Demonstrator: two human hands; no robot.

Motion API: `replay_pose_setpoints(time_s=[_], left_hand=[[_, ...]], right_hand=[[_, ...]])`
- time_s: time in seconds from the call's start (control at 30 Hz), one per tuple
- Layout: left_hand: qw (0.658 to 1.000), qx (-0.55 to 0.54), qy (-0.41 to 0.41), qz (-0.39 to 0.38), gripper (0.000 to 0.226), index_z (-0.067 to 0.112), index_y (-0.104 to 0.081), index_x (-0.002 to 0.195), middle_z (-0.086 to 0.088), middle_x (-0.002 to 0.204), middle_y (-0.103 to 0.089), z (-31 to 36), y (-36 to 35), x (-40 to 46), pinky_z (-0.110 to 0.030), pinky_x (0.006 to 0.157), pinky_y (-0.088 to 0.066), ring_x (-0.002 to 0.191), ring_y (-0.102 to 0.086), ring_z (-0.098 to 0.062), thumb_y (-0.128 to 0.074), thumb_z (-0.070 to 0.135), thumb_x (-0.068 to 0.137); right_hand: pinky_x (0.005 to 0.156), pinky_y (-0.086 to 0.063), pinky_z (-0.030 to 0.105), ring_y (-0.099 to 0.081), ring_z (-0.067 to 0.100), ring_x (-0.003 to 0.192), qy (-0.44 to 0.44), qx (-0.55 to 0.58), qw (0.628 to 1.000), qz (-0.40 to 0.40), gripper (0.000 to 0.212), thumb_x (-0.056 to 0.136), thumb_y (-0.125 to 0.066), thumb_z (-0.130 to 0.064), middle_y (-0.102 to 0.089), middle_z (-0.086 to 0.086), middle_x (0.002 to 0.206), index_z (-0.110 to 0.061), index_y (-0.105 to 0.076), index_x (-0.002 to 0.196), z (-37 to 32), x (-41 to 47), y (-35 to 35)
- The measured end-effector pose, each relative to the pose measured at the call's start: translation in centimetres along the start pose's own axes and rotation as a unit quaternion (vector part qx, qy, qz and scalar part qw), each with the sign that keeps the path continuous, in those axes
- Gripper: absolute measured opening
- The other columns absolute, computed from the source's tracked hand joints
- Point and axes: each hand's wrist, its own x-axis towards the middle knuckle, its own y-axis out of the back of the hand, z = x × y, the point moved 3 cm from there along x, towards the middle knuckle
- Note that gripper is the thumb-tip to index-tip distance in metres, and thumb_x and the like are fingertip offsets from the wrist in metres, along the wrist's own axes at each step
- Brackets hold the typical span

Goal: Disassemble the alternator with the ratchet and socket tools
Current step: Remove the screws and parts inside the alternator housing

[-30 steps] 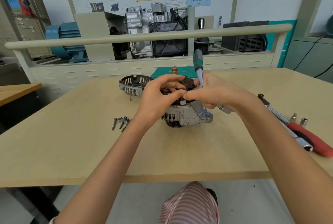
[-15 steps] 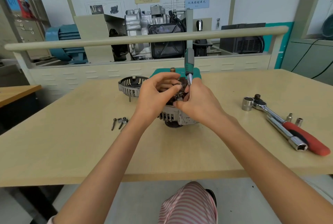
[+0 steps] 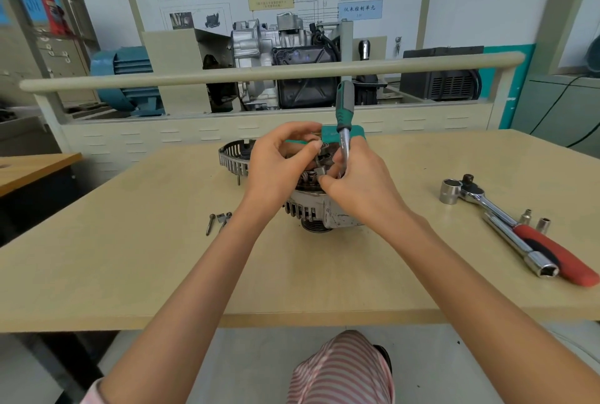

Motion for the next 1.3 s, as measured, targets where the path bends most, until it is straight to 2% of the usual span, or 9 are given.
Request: replay_pose_setpoints(time_s=[0.27, 0.43, 0.53, 0.67, 0.77, 0.83, 0.9, 1.03, 1.3], left_hand=[[0.999, 0.016, -0.012, 0.032, 0.024, 0.021, -0.067, 0.097, 0.006, 0.084, -0.064, 0.4, 0.4, 0.4, -0.018, 0.066, -0.053, 0.074, -0.062, -0.005, -0.064, 0.001, 0.085], [0.999, 0.010, -0.004, 0.032, 0.024, 0.021, -0.067, 0.098, 0.004, 0.082, -0.062, 0.4, 0.9, 0.7, -0.034, 0.073, -0.058, 0.071, -0.063, -0.009, -0.062, 0.001, 0.086], [1.000, 0.001, -0.003, 0.025, 0.025, 0.022, -0.066, 0.097, 0.002, 0.083, -0.059, 0.4, 1.2, 0.8, -0.026, 0.070, -0.058, 0.069, -0.064, -0.003, -0.060, -0.001, 0.087], [1.000, -0.008, -0.011, 0.018, 0.026, 0.023, -0.065, 0.096, 0.000, 0.084, -0.059, 0.6, 1.3, 0.9, -0.022, 0.068, -0.056, 0.073, -0.063, -0.006, -0.060, -0.001, 0.087], [0.998, -0.023, -0.013, 0.053, 0.024, 0.022, -0.066, 0.096, 0.000, 0.085, -0.061, 0.8, 1.8, 1.1, -0.018, 0.068, -0.054, 0.074, -0.065, -0.007, -0.060, 0.001, 0.088], [0.996, -0.050, -0.002, 0.078, 0.023, 0.021, -0.066, 0.094, 0.001, 0.084, -0.060, 0.9, 2.4, 1.3, -0.016, 0.067, -0.053, 0.076, -0.067, -0.006, -0.058, 0.001, 0.089], [0.995, -0.049, 0.017, 0.081, 0.022, 0.020, -0.066, 0.095, 0.002, 0.086, -0.061, 0.7, 3.0, 1.4, -0.019, 0.068, -0.055, 0.080, -0.069, -0.007, -0.057, 0.001, 0.090], [0.996, -0.042, 0.073, 0.019, 0.019, 0.017, -0.069, 0.090, -0.003, 0.090, -0.068, -0.2, 3.4, 1.3, -0.019, 0.064, -0.055, 0.076, -0.069, -0.009, -0.061, 0.000, 0.087], [0.994, -0.041, 0.097, -0.034, 0.016, 0.017, -0.071, 0.088, 0.006, 0.082, -0.074, -0.9, 4.5, 1.0, -0.020, 0.069, -0.056, 0.077, -0.069, -0.007, -0.068, 0.003, 0.082]], right_hand=[[0.053, -0.035, 0.024, -0.045, 0.003, 0.063, -0.006, 0.068, 0.998, 0.001, 0.030, 0.079, -0.069, -0.028, -0.048, -0.010, 0.070, -0.014, -0.045, 0.090, -0.1, 0.4, -0.1], [0.057, -0.041, 0.028, -0.047, 0.005, 0.064, 0.010, 0.039, 0.999, 0.034, 0.028, 0.085, -0.065, -0.030, -0.048, -0.011, 0.072, -0.015, -0.041, 0.089, -0.5, 1.0, -0.2], [0.062, -0.045, 0.033, -0.050, 0.010, 0.067, 0.016, 0.027, 0.999, 0.033, 0.024, 0.085, -0.064, -0.026, -0.048, -0.010, 0.072, -0.016, -0.042, 0.089, -0.9, 1.2, -0.4], [0.056, -0.041, 0.032, -0.049, 0.014, 0.067, 0.063, -0.038, 0.996, 0.040, 0.018, 0.085, -0.058, -0.023, -0.046, -0.010, 0.070, -0.017, -0.042, 0.086, -1.4, 1.2, -0.4], [0.046, -0.030, 0.026, -0.043, 0.012, 0.059, 0.115, -0.088, 0.988, 0.054, 0.015, 0.088, -0.053, -0.023, -0.042, -0.012, 0.066, -0.018, -0.039, 0.087, -1.6, 1.1, -0.6], [0.047, -0.031, 0.027, -0.044, 0.012, 0.058, 0.124, -0.089, 0.987, 0.059, 0.014, 0.090, -0.052, -0.023, -0.043, -0.012, 0.064, -0.018, -0.040, 0.086, -1.6, 1.0, -0.7], [0.051, -0.036, 0.028, -0.048, 0.013, 0.060, 0.095, -0.038, 0.994, 0.051, 0.017, 0.090, -0.054, -0.023, -0.046, -0.008, 0.064, -0.019, -0.041, 0.080, -1.5, 1.2, -0.8], [0.052, -0.033, 0.023, -0.043, 0.009, 0.058, 0.027, 0.081, 0.996, 0.003, 0.028, 0.088, -0.060, -0.021, -0.045, -0.005, 0.065, -0.024, -0.039, 0.070, -1.5, 1.9, -1.1], [0.054, -0.033, 0.026, -0.042, 0.011, 0.059, -0.007, 0.103, 0.994, -0.030, 0.028, 0.086, -0.062, -0.021, -0.045, -0.003, 0.068, -0.022, -0.039, 0.069, -2.1, 2.7, -1.8]])
